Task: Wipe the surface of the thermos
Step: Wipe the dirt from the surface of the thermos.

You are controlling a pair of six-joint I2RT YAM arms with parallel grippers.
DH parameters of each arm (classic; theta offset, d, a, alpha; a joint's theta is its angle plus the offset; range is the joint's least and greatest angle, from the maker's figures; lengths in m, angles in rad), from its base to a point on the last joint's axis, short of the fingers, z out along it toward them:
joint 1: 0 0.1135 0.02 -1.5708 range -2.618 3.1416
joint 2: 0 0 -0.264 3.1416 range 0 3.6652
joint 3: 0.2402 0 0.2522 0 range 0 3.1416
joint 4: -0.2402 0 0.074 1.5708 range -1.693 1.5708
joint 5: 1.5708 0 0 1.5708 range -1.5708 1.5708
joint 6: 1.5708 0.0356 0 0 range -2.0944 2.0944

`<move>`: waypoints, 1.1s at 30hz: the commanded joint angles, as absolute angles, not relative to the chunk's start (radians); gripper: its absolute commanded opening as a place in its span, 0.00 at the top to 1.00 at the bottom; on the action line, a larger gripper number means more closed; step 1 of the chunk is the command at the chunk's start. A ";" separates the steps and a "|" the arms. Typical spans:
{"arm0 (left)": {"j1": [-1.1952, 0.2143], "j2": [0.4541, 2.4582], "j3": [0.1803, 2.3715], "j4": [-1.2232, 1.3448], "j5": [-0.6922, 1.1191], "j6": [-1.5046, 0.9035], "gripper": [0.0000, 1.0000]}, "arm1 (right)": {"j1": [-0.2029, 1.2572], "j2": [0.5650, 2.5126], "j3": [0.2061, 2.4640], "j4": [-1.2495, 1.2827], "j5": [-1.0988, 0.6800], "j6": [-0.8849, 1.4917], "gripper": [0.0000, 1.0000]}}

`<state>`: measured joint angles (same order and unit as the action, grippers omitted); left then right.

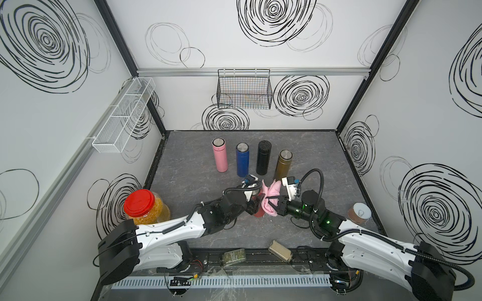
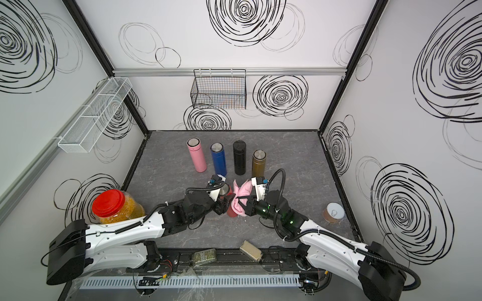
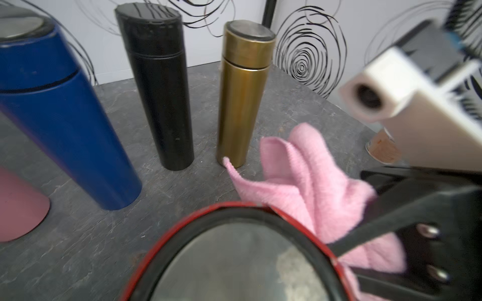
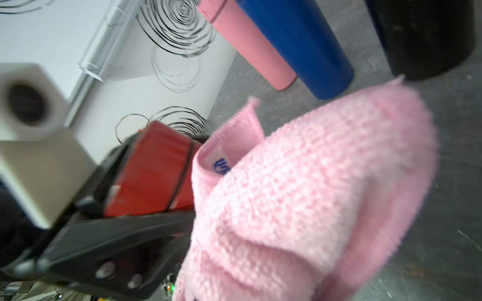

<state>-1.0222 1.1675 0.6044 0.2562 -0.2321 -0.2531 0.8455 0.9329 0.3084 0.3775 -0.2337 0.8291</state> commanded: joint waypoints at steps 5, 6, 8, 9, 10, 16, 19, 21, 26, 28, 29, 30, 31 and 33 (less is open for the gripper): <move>-1.080 1.152 0.554 0.417 -0.084 -0.072 1.00 | 0.830 1.026 0.289 0.228 -0.201 0.835 1.00; -1.083 1.151 0.545 0.420 -0.074 -0.060 1.00 | 0.826 1.016 0.325 0.195 -0.208 0.811 1.00; -1.089 1.147 0.533 0.428 -0.076 -0.051 1.00 | 0.792 0.983 0.369 0.195 -0.276 0.775 1.00; -1.089 1.138 0.520 0.445 -0.052 -0.045 1.00 | 0.761 0.956 0.373 0.232 -0.333 0.772 1.00; -1.089 1.130 0.507 0.470 -0.032 -0.041 1.00 | 0.724 0.930 0.370 0.280 -0.398 0.778 1.00; -1.102 1.124 0.502 0.509 0.012 -0.043 1.00 | 0.588 0.920 0.384 0.453 -0.661 0.844 1.00; -1.109 1.136 0.500 0.546 0.011 -0.043 1.00 | 0.596 1.031 0.388 0.505 -0.757 0.854 1.00; -1.111 1.143 0.499 0.551 0.008 -0.040 1.00 | 0.606 1.105 0.379 0.503 -0.796 0.851 1.00; -1.114 1.149 0.497 0.552 -0.011 -0.035 1.00 | 0.632 1.139 0.345 0.342 -0.659 0.787 1.00; -1.114 1.151 0.496 0.552 -0.031 -0.033 1.00 | 0.642 1.098 0.344 0.266 -0.571 0.764 1.00; -1.114 1.153 0.497 0.551 -0.036 -0.030 1.00 | 0.647 1.079 0.349 0.238 -0.540 0.756 1.00; -1.114 1.156 0.499 0.546 -0.044 -0.026 1.00 | 0.652 1.056 0.358 0.218 -0.515 0.744 1.00; -1.114 1.158 0.501 0.545 -0.053 -0.024 1.00 | 0.659 1.034 0.370 0.195 -0.499 0.738 1.00; -1.114 1.160 0.502 0.550 -0.070 -0.025 1.00 | 0.668 0.990 0.399 0.169 -0.492 0.730 1.00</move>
